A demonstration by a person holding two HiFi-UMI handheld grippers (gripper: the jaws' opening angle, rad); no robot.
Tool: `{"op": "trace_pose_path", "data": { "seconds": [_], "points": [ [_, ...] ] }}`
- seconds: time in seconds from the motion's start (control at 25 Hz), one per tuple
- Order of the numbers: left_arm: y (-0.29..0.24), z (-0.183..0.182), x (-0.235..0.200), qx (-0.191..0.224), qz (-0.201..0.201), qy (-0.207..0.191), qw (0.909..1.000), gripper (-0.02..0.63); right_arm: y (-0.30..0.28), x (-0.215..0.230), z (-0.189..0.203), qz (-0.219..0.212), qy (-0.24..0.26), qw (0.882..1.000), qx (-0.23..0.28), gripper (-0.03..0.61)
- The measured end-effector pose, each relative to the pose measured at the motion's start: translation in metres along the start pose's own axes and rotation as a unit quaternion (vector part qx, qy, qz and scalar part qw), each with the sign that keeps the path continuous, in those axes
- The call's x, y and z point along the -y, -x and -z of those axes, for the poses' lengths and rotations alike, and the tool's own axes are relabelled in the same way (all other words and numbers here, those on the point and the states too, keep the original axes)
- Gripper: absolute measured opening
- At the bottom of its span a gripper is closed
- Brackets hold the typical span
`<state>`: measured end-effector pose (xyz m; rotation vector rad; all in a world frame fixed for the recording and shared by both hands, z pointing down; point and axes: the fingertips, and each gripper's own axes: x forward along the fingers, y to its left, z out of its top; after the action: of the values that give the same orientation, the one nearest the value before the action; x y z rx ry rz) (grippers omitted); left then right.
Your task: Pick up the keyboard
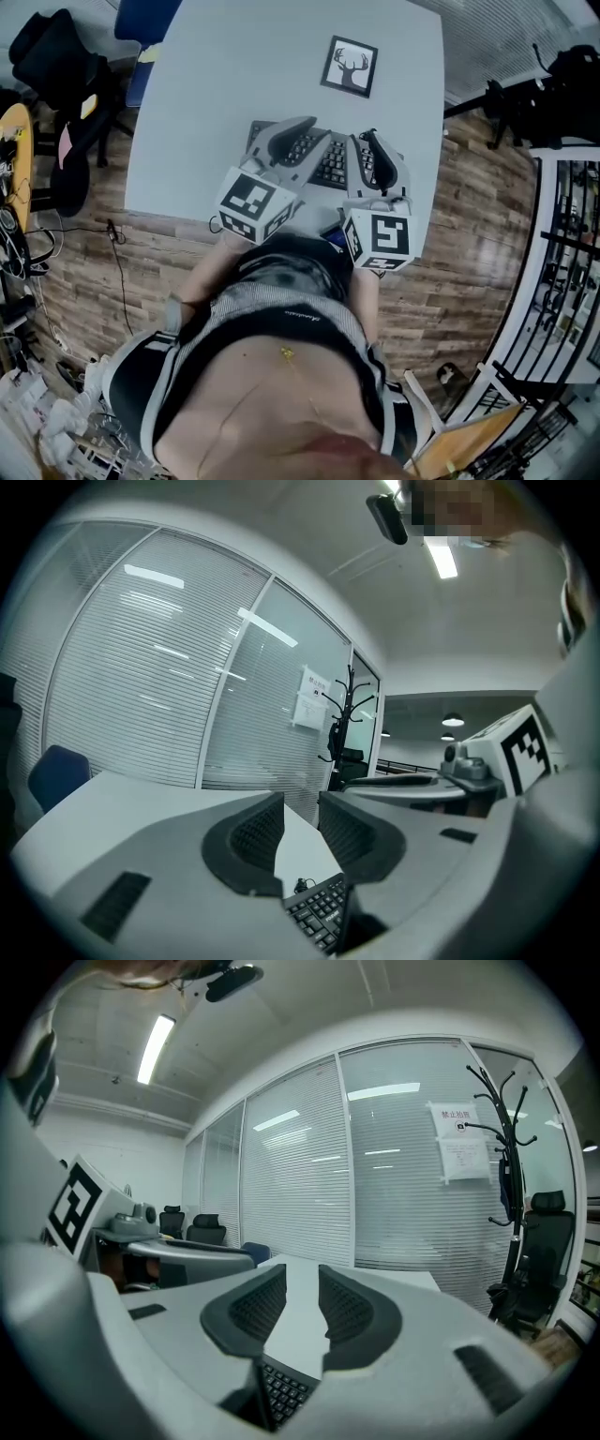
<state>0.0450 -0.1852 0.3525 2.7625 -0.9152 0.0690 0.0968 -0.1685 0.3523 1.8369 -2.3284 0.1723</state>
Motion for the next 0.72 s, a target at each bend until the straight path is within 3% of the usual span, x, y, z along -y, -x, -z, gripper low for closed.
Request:
{"op": "trace_pose_path", "data": {
  "seconds": [0.72],
  "points": [
    [-0.013, 0.007, 0.007, -0.006, -0.027, 0.003, 0.9996, 0.092, -0.002, 0.017, 0.012, -0.025, -0.002, 1.000, -0.013, 0.109]
  ]
}}
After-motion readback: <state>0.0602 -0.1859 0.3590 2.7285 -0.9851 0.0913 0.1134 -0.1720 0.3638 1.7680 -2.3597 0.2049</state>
